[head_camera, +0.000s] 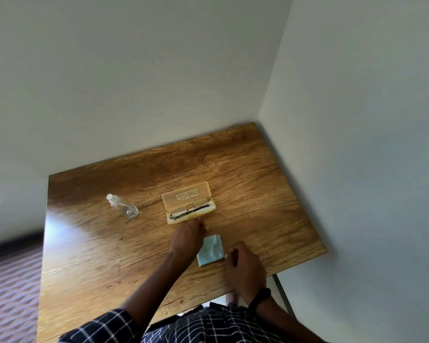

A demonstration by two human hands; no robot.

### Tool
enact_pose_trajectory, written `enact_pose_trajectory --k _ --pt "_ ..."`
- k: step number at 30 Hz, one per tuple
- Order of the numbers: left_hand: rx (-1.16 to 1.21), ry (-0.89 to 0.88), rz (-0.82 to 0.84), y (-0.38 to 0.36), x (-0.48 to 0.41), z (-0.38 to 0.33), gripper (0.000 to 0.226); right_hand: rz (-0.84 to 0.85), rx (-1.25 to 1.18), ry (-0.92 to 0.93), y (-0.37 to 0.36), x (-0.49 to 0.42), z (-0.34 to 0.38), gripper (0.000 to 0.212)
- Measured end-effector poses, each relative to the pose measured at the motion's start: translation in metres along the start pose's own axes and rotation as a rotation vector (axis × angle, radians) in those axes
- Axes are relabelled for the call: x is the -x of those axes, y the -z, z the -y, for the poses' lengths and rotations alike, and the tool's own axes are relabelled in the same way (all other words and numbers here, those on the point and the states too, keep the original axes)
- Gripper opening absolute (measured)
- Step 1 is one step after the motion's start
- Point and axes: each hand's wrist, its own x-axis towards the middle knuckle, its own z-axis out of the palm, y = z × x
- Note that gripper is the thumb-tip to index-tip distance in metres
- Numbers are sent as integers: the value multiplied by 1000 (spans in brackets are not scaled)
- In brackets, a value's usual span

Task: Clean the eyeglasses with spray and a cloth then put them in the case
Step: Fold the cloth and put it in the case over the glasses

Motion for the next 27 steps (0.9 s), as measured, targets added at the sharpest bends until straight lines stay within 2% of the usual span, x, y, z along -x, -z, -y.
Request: enact_pose_trajectory --k 3,5,9,13,16,21,27 --pt "-17 -50 -49 2 22 20 11 -1 75 240 0 1 -5 5" --pt "-12 -164 -80 0 39 30 7 22 126 376 -1 -3 -9 13" --pt "-44 -408 -21 -15 67 53 19 109 192 545 4 -16 -16 25" --pt "-111 -492 -57 -28 78 73 26 207 261 653 12 -31 -18 36" --pt "-152 -525 -136 -28 80 74 28 228 289 725 15 -39 -20 31" --pt "-219 -595 -217 -29 83 75 27 216 332 783 14 -45 -29 25" --pt "-231 -557 -201 -36 82 77 23 150 365 824 7 -43 -30 23"
